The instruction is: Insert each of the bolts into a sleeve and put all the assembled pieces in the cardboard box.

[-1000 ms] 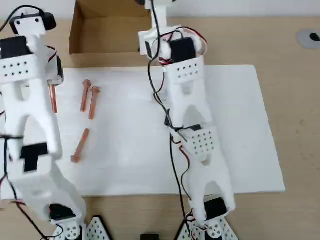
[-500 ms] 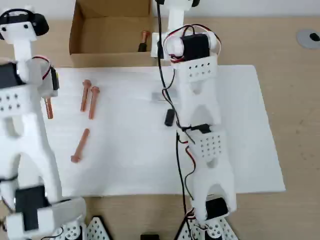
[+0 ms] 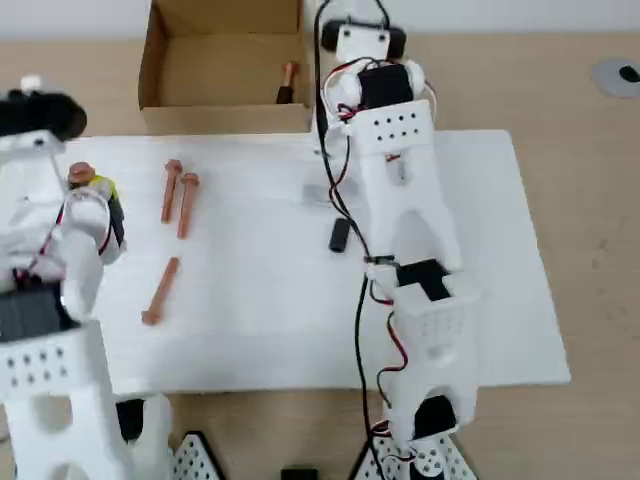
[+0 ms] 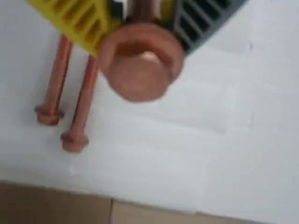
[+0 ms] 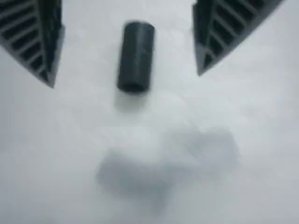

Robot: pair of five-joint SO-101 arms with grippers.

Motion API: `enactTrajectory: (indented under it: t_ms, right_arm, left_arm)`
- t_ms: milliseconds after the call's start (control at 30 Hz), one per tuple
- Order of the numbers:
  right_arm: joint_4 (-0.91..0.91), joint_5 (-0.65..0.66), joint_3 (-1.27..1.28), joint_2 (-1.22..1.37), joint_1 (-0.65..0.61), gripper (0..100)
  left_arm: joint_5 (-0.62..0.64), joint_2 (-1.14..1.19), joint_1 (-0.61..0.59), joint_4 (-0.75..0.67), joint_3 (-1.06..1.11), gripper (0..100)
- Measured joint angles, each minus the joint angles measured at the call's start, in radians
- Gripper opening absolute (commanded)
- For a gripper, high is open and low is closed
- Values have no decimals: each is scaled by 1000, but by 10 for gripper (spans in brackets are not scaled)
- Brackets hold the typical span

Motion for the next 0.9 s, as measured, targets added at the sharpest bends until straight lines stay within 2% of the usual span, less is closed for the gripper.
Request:
enactTrajectory:
  t_ms: [267, 600, 900]
  right_arm:
    - [-2, 0, 196, 0, -18, 231]
    - [-23, -20, 350, 0, -146, 231]
    - [-91, -68, 407, 0, -147, 231]
  left_arm:
    - [18, -164, 0, -80, 137, 9]
    - [18, -178, 0, -80, 143, 9]
    - [18, -183, 0, -75, 143, 9]
